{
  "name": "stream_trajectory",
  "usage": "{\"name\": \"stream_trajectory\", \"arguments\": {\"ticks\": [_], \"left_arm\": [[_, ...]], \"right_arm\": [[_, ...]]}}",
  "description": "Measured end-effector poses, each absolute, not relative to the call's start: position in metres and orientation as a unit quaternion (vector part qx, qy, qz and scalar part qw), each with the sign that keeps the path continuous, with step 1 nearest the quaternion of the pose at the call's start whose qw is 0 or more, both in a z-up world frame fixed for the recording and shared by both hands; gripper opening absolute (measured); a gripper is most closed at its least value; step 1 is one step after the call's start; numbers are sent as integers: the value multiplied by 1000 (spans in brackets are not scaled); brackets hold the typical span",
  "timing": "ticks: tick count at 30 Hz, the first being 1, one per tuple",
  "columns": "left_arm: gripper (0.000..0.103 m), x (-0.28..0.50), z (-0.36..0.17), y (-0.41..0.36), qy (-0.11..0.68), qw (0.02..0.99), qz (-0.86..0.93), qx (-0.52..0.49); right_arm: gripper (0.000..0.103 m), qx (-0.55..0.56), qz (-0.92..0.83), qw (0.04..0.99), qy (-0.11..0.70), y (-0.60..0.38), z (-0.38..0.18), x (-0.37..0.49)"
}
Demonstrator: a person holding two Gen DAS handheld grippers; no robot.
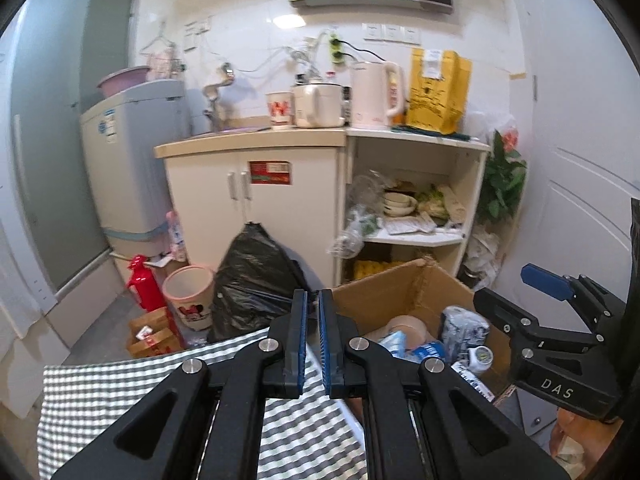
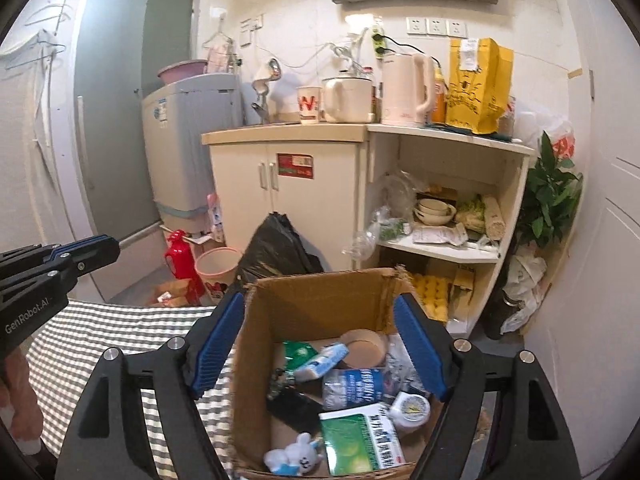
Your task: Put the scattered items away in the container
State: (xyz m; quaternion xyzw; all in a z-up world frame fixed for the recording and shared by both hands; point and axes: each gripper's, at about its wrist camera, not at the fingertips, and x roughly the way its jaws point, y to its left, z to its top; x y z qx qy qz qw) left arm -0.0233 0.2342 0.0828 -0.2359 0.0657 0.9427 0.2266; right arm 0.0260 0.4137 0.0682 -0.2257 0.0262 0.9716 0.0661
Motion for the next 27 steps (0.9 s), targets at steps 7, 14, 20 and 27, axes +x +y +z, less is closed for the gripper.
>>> {"name": "stream_trajectory", "arguments": {"ticks": [7, 14, 20, 27], "left_arm": [[5, -17, 85, 191, 53, 182, 954, -233], [9, -14, 87, 155, 37, 144, 961, -235], [26, -14, 88, 124, 20, 117, 965, -234], [53, -12, 87, 94, 17, 89, 968, -234]], "right_arm": [[80, -226, 973, 30, 16, 386, 69, 24], [83, -221, 975, 3, 7, 358, 73, 21], [86, -220, 975, -15, -3, 335, 74, 19], [87, -221, 975, -34, -9, 305, 75, 12]]}}
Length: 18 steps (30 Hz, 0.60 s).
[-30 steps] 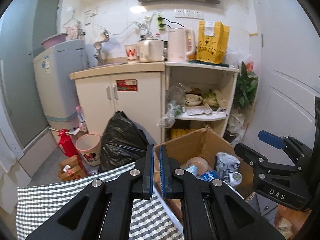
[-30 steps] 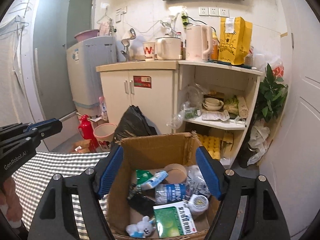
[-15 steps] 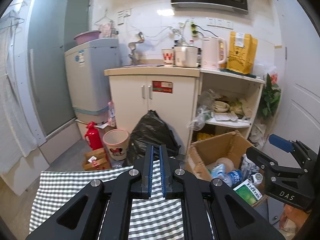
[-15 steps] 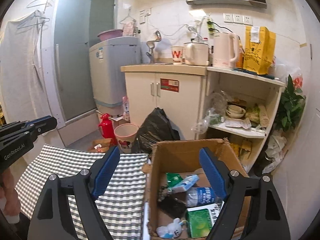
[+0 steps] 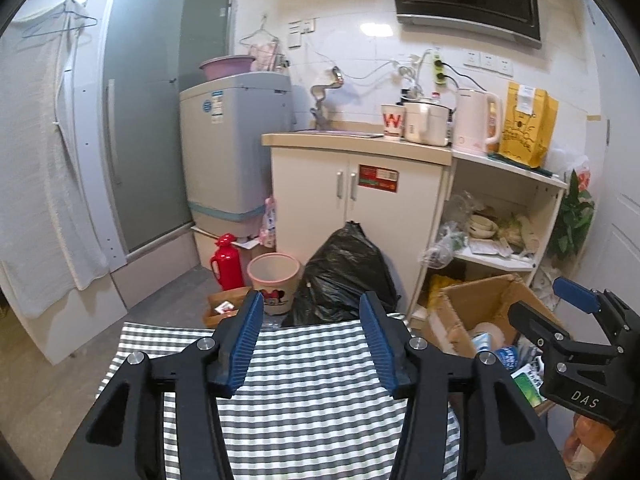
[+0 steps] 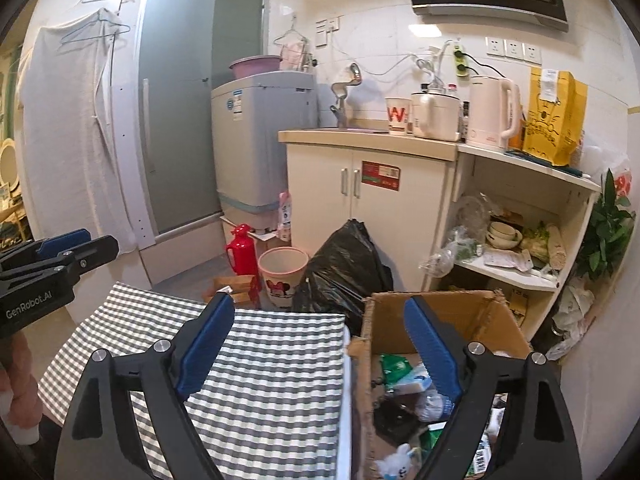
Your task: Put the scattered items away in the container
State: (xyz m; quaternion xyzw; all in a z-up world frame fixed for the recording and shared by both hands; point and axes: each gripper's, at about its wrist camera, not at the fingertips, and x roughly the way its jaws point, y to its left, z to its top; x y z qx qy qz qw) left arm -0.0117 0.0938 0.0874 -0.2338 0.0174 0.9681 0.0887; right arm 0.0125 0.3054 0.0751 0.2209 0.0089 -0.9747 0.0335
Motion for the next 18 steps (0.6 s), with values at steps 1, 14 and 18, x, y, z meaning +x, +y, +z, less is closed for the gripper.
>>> {"name": "stream_trajectory", "arguments": {"ticks": [1, 14, 18], "left_arm": [[56, -11, 88, 88, 18, 83, 969, -233], [103, 2, 84, 34, 7, 36, 975, -220], [103, 0, 83, 26, 12, 30, 973, -227]], "right_arm": [[88, 220, -975, 35, 8, 301, 75, 12], [96, 220, -974, 59, 15, 245, 71, 10], [100, 223, -973, 60, 21, 232, 69, 9]]}}
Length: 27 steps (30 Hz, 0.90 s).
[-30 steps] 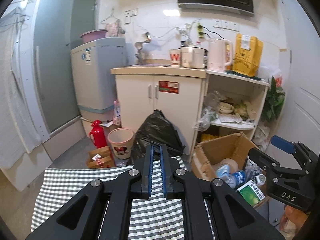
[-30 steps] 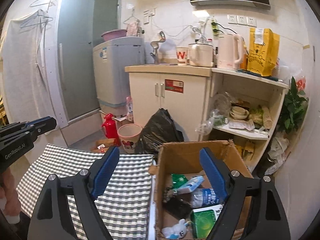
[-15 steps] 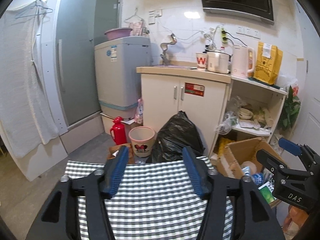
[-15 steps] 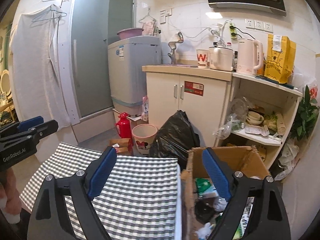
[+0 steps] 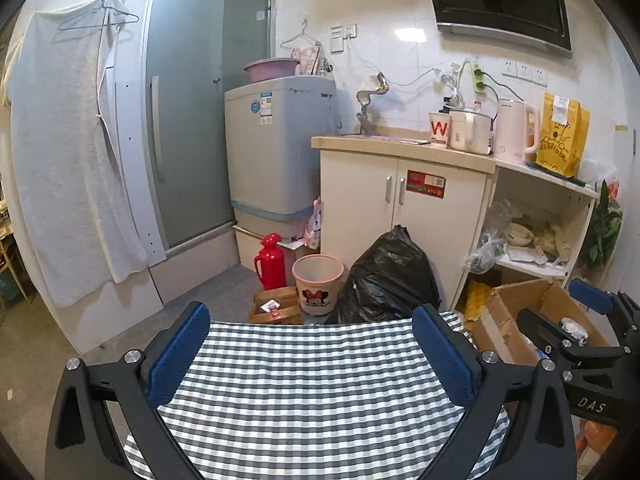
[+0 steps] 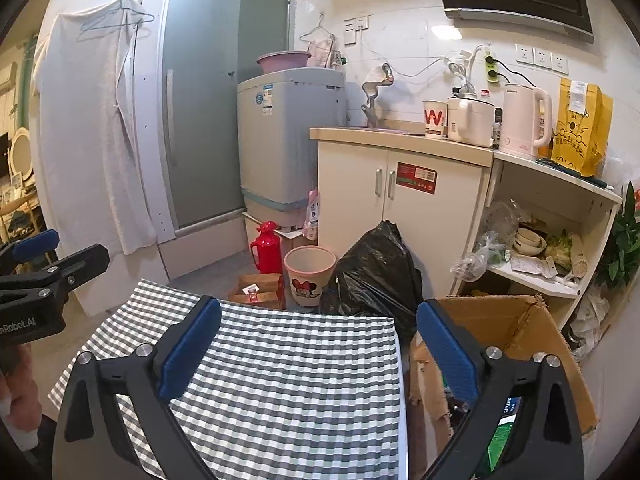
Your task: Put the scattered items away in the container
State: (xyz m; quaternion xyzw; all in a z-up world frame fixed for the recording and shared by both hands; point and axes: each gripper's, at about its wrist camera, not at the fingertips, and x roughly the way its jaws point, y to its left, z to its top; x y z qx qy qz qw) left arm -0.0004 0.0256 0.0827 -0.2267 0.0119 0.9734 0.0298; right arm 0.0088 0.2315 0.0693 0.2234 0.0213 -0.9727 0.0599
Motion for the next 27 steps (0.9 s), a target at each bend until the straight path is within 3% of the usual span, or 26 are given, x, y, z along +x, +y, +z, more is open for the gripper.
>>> {"name": "stream_trajectory", "arguments": {"ticks": [27], "left_arm": [[103, -16, 66, 7, -1, 12, 968, -252]], "right_arm": [[103, 242, -968, 63, 34, 215, 58, -3]]}}
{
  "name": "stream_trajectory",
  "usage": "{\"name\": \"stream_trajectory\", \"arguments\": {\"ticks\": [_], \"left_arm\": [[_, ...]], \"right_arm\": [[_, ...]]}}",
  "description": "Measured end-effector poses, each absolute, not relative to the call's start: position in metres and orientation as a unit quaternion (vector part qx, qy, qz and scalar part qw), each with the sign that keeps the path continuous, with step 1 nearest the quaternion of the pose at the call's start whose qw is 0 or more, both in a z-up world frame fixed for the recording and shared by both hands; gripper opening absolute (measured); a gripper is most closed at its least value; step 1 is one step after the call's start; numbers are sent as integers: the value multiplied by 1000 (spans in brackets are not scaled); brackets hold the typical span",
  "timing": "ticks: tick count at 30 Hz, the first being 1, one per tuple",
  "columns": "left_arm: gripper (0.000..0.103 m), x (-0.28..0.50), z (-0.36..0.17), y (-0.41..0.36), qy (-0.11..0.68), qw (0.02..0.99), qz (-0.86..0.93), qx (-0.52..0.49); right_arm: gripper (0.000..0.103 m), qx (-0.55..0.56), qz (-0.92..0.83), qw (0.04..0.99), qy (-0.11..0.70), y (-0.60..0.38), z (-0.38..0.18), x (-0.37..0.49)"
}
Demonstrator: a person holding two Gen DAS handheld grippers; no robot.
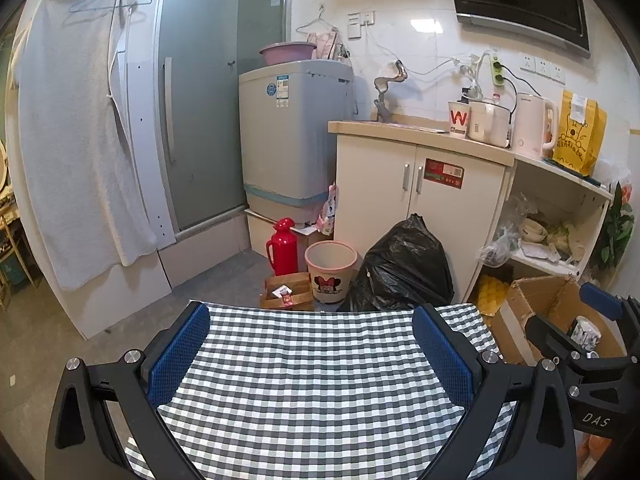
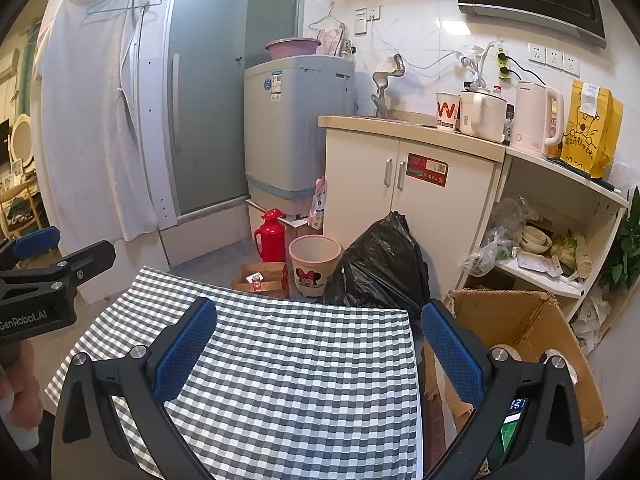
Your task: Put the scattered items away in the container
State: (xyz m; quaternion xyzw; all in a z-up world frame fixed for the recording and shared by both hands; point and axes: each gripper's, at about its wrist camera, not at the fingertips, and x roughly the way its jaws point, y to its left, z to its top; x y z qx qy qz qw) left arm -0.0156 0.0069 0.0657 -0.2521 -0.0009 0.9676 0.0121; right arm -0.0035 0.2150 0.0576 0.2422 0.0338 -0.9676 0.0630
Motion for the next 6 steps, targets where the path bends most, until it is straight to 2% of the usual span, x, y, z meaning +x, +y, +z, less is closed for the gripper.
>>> {"name": "stream_trajectory", "arguments": {"ticks": [6], "left_arm": [[103, -15, 61, 6, -1, 15, 966, -257]], "right_arm": [[103, 246, -967, 62, 32, 216, 55, -5]]}}
